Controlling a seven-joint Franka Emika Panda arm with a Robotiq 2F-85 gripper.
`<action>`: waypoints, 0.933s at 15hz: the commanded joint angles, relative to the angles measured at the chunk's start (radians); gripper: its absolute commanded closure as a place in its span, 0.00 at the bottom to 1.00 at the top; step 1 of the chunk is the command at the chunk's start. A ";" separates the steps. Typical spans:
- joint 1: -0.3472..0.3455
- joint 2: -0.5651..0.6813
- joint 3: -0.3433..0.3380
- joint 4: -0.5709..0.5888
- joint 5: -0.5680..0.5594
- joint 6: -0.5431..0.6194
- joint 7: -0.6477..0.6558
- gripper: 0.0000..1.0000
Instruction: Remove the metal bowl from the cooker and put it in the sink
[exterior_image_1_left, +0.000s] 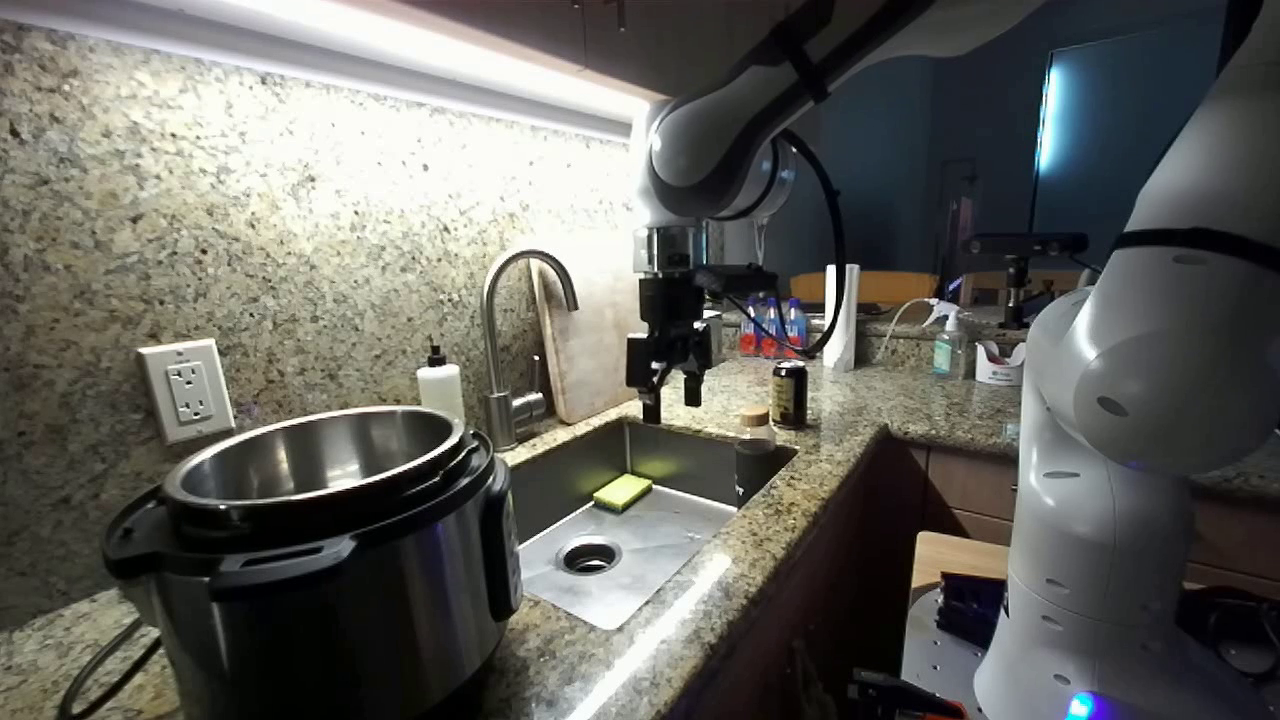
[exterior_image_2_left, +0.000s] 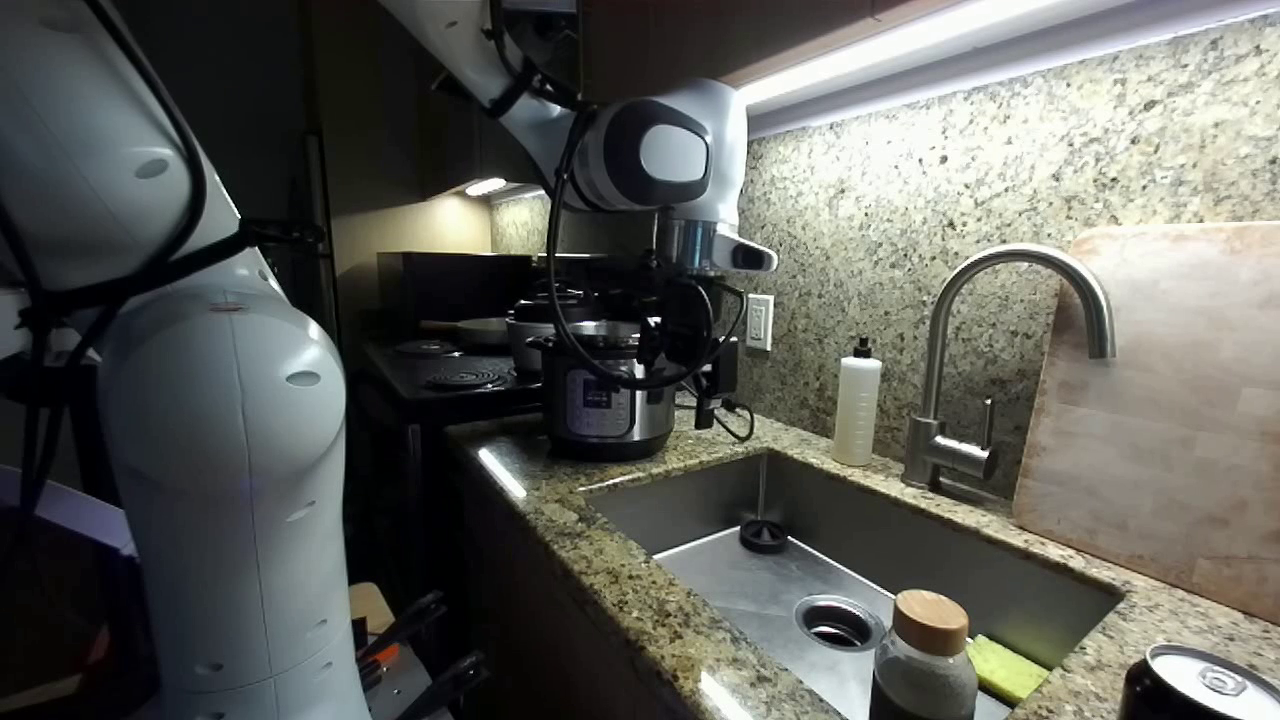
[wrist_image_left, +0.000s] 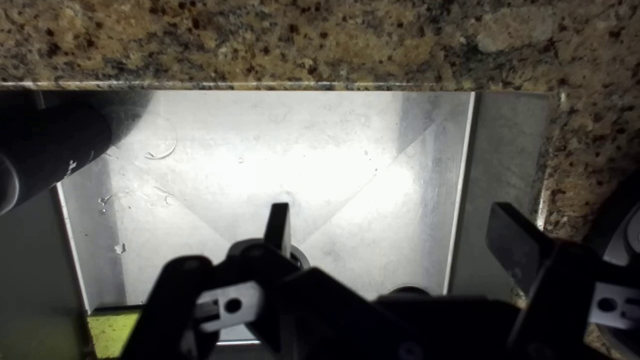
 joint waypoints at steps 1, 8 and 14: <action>0.005 -0.002 0.021 0.017 0.014 -0.009 -0.013 0.00; 0.039 -0.002 0.084 0.071 0.061 -0.017 0.088 0.00; 0.065 0.010 0.136 0.132 0.082 -0.024 0.154 0.00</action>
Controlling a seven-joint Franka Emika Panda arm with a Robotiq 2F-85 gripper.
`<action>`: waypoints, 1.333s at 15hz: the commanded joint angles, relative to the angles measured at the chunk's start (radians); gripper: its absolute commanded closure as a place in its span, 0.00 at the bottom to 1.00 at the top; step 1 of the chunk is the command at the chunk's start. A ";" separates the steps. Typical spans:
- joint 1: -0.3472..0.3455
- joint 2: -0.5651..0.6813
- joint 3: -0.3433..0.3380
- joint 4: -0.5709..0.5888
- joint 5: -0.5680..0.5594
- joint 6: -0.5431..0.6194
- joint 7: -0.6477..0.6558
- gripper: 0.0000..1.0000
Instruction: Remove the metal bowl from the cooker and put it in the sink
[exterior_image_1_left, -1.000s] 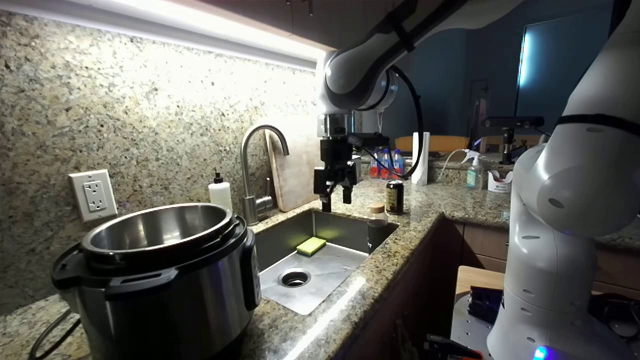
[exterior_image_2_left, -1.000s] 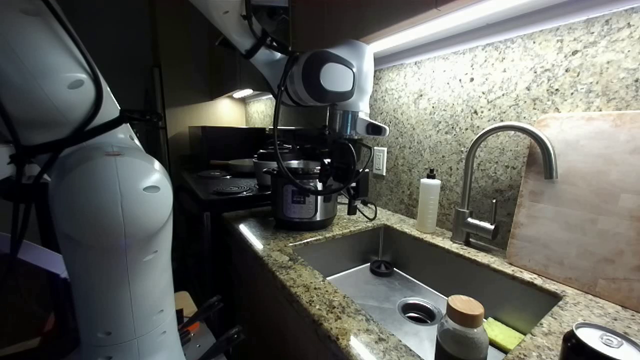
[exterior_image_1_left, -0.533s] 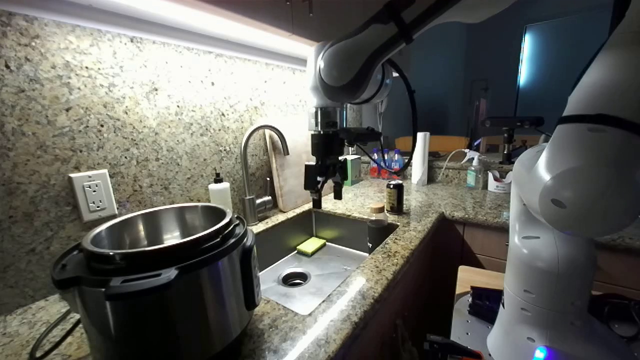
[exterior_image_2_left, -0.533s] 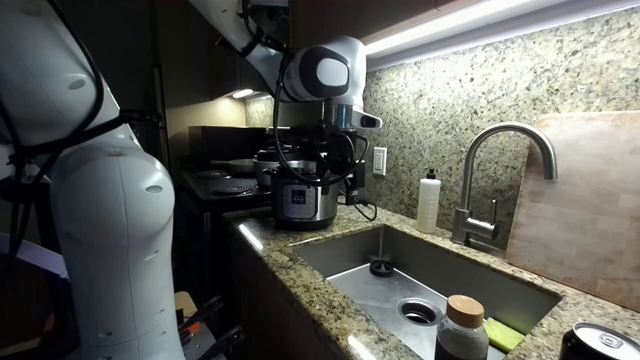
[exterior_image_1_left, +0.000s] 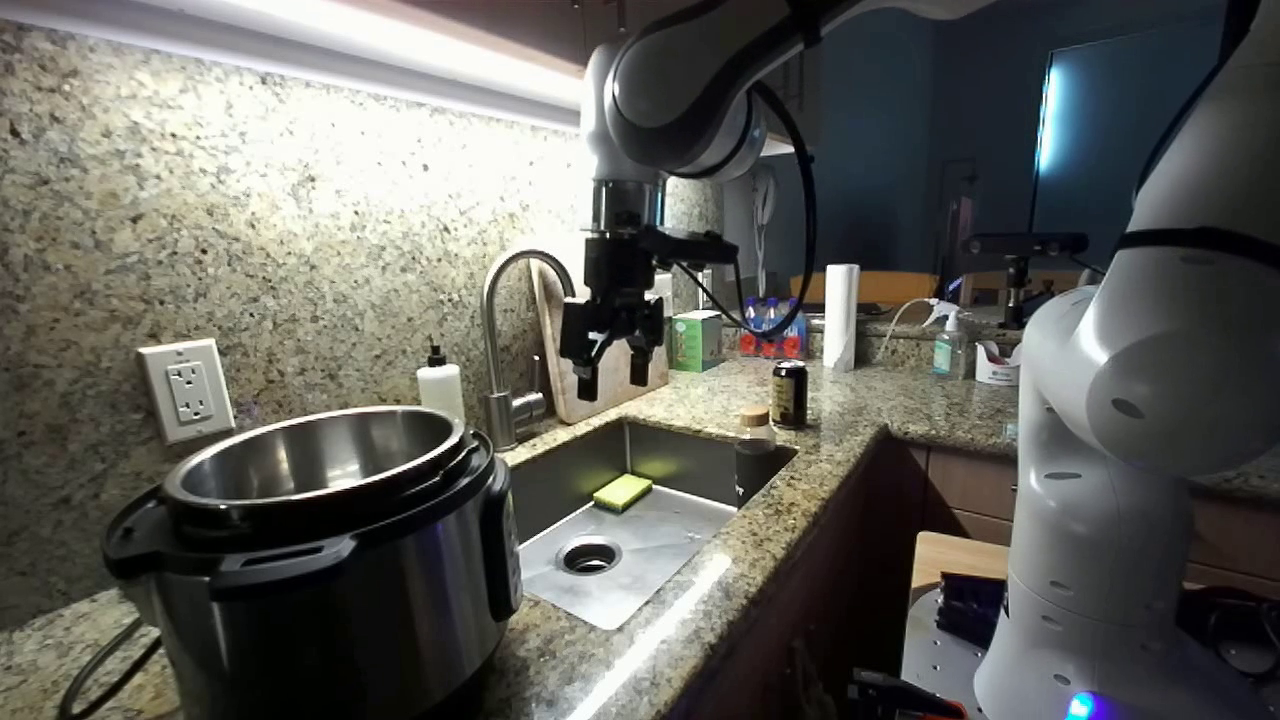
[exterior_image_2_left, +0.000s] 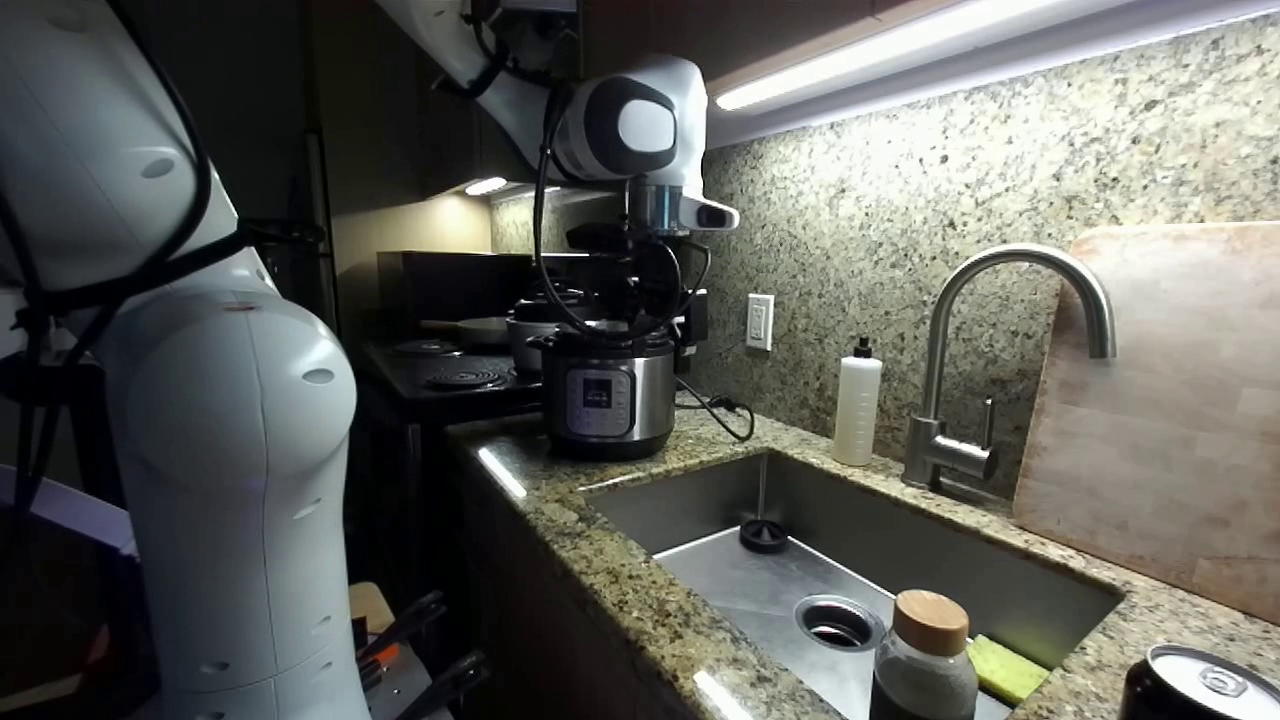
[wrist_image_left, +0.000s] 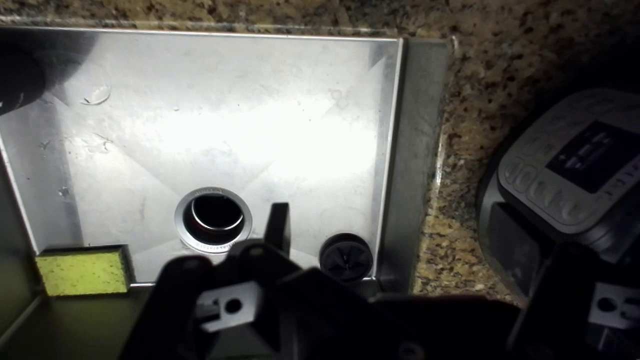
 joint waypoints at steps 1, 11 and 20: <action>0.011 0.014 0.038 0.043 0.013 -0.018 0.053 0.00; 0.066 0.099 0.126 0.200 0.016 0.012 0.143 0.00; 0.098 0.232 0.198 0.382 -0.006 -0.019 0.229 0.00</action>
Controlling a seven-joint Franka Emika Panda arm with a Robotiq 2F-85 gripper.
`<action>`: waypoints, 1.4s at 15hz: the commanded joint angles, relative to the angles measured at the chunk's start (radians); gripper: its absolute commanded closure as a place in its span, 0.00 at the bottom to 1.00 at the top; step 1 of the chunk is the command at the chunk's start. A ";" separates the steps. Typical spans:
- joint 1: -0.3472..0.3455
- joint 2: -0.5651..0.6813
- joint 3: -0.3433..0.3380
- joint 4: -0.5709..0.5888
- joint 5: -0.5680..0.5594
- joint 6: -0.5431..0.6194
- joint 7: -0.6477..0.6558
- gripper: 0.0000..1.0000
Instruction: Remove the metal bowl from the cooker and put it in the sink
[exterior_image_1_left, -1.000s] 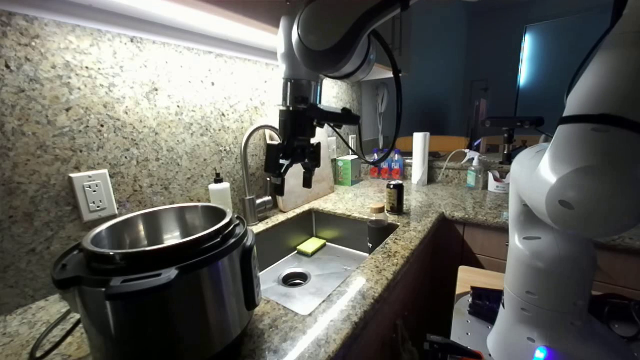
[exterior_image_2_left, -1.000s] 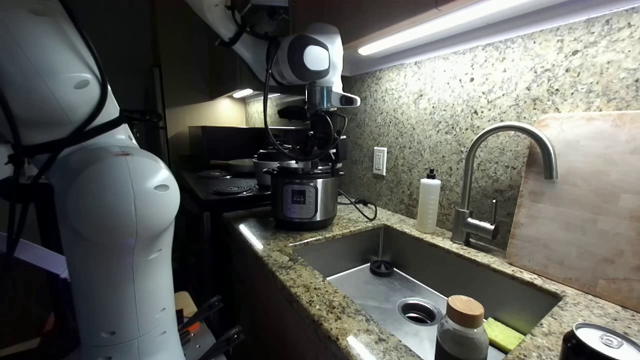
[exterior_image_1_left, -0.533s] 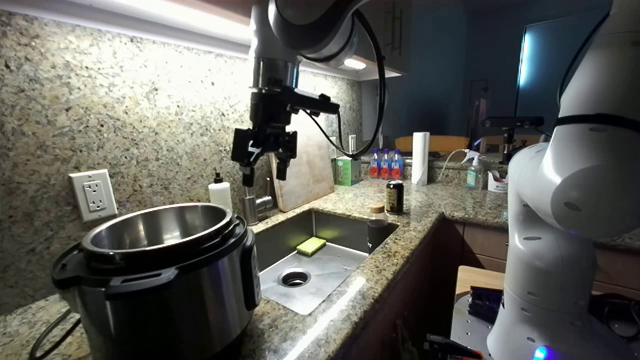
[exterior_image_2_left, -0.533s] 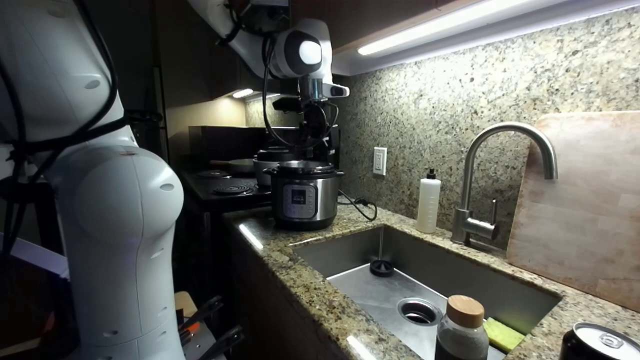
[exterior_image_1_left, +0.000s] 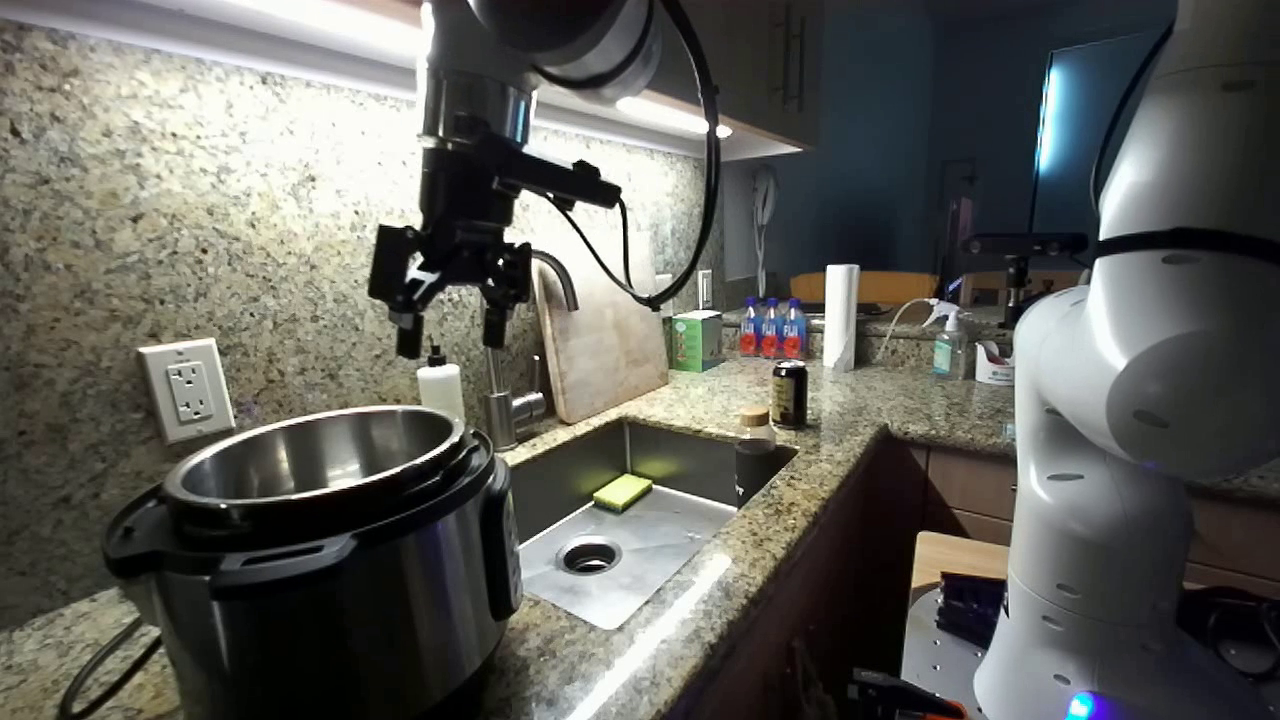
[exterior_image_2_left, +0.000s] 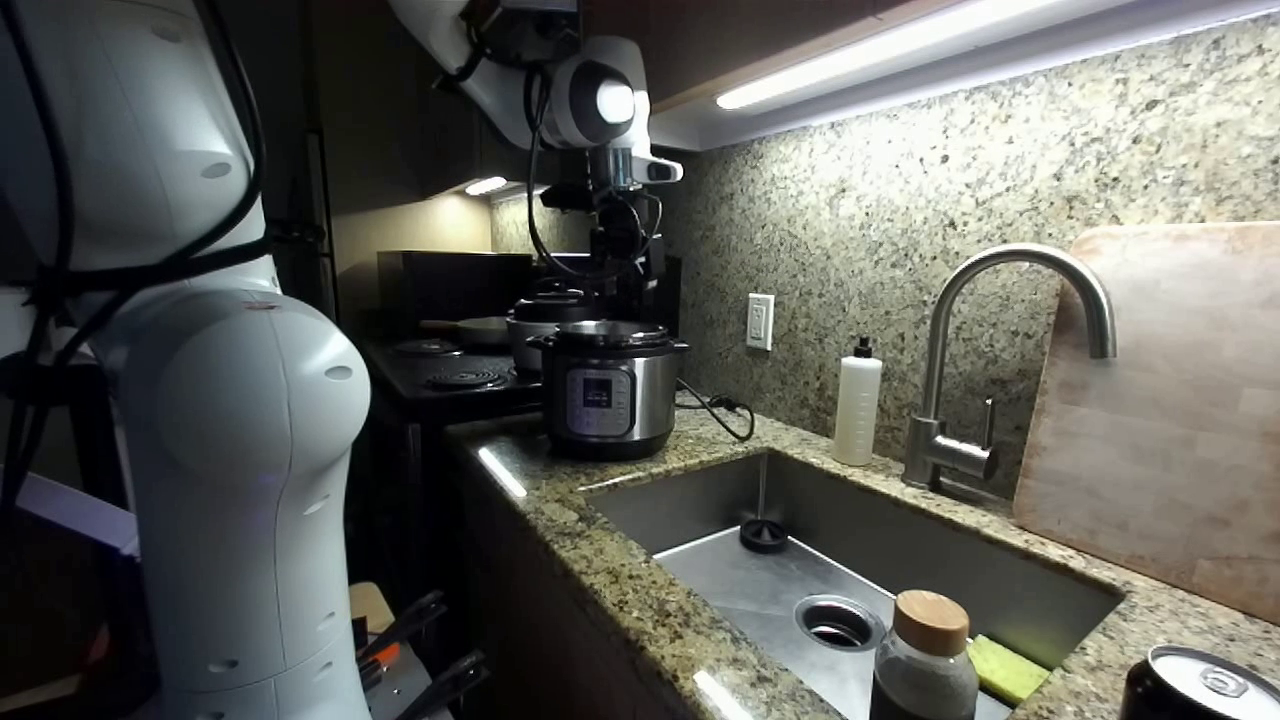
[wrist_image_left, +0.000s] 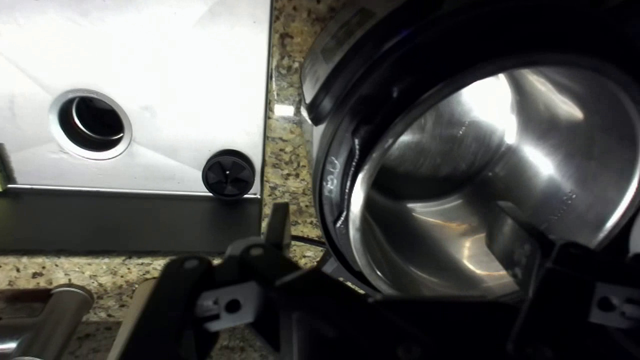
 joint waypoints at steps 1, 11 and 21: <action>0.022 0.078 0.015 0.081 -0.004 -0.021 0.030 0.00; 0.041 0.230 -0.010 0.186 0.016 -0.041 0.024 0.00; 0.051 0.245 -0.023 0.197 0.009 -0.130 0.042 0.27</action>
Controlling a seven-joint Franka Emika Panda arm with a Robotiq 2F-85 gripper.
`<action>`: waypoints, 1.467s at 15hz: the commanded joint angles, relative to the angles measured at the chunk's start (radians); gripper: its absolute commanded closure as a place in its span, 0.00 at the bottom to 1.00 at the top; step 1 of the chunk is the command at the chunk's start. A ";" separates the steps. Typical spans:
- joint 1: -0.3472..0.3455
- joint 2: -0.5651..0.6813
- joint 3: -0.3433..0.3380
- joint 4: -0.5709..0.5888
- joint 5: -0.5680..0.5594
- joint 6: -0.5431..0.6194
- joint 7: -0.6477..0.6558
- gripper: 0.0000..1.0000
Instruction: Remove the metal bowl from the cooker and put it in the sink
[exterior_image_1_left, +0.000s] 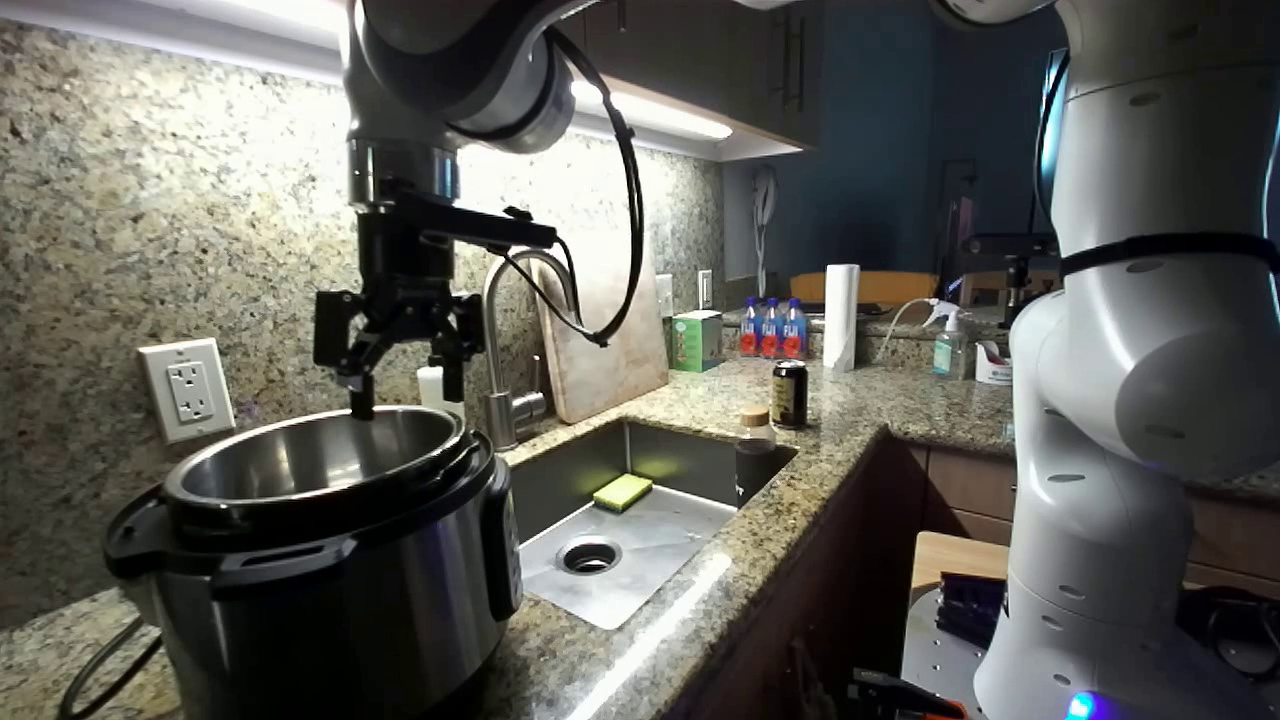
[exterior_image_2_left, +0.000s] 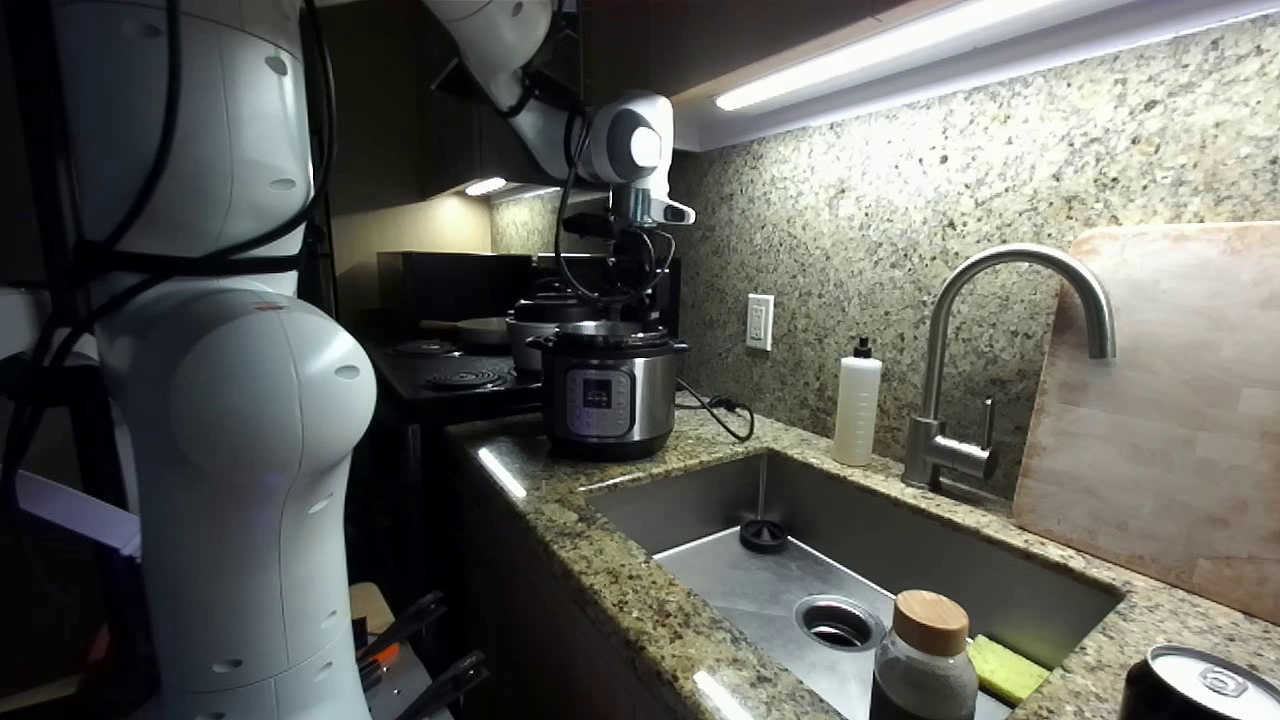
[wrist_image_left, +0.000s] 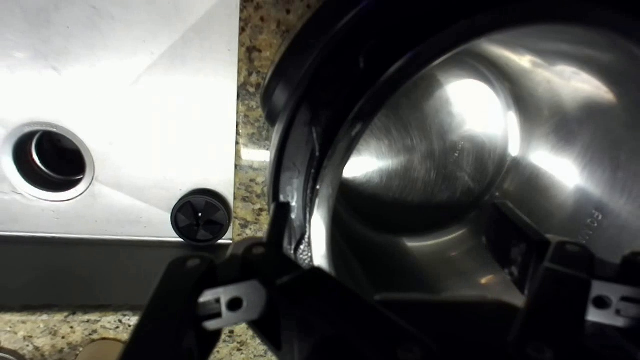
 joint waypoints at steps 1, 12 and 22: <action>0.017 0.004 -0.005 0.014 0.007 -0.048 0.025 0.31; 0.014 0.005 -0.030 0.016 0.026 -0.103 0.016 0.92; 0.028 -0.002 -0.022 0.022 0.034 -0.093 0.015 0.90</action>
